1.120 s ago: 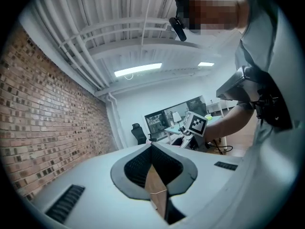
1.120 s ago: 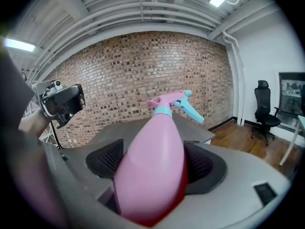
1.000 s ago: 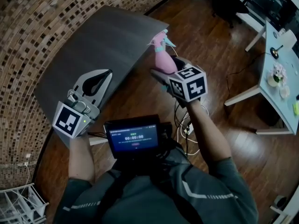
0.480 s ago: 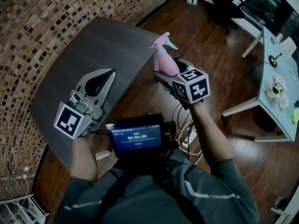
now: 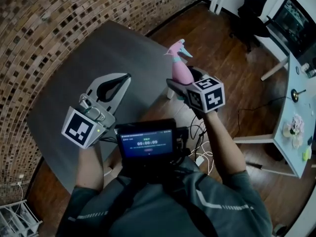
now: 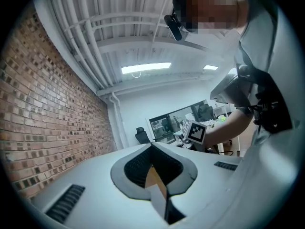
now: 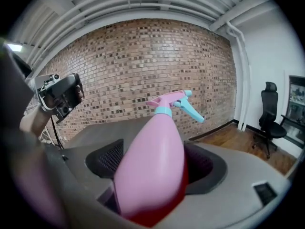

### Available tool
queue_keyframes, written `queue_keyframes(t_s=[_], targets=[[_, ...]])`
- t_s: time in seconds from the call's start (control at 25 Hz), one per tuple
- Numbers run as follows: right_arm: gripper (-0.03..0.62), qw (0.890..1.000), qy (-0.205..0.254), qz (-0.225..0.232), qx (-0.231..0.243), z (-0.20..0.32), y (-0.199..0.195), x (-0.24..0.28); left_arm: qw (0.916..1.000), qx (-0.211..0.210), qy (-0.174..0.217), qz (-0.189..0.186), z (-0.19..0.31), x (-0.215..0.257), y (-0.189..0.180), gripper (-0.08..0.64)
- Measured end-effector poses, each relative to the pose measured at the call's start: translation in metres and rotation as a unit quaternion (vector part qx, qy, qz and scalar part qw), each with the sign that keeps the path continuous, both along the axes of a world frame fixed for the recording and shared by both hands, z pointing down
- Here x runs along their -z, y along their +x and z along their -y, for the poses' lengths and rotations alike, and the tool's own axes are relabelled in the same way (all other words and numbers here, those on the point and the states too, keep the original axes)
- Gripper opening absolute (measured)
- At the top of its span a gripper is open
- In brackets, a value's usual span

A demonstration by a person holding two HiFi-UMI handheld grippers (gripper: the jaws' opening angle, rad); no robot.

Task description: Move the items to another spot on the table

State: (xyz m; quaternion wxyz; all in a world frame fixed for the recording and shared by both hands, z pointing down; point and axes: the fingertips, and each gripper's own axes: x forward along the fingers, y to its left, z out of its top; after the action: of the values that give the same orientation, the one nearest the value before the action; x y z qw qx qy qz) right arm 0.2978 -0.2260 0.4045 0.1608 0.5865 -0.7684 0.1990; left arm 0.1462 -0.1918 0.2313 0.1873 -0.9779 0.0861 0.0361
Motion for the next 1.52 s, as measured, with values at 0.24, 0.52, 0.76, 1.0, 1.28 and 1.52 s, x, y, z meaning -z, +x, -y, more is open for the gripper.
queue_keyframes(t_s=[0.24,0.52,0.76,1.0,1.28,1.52], targets=[[0.407,1.000,-0.017,-0.006,0.018,0.074,0.010,-0.015,0.9998,0.016,-0.015,-0.003,0.072,-0.013,0.010,-0.003],[0.407,0.998,-0.041,-0.008,0.049,0.131,0.025,-0.033,0.9985,0.041,-0.037,0.000,0.124,-0.023,0.025,-0.003],[0.407,0.993,-0.084,-0.009,0.085,0.167,0.051,-0.060,0.9965,0.073,-0.040,0.008,0.151,-0.025,0.051,-0.003],[0.407,0.979,-0.138,-0.023,0.151,0.210,0.078,-0.100,0.9897,0.134,-0.049,0.010,0.176,-0.032,0.089,-0.003],[0.407,0.950,-0.199,-0.039,0.236,0.252,0.100,-0.169,0.9745,0.211,-0.077,0.011,0.217,-0.085,0.126,-0.003],[0.407,0.924,-0.265,-0.070,0.266,0.253,0.094,-0.217,0.9657,0.235,-0.109,0.018,0.232,-0.117,0.130,-0.003]])
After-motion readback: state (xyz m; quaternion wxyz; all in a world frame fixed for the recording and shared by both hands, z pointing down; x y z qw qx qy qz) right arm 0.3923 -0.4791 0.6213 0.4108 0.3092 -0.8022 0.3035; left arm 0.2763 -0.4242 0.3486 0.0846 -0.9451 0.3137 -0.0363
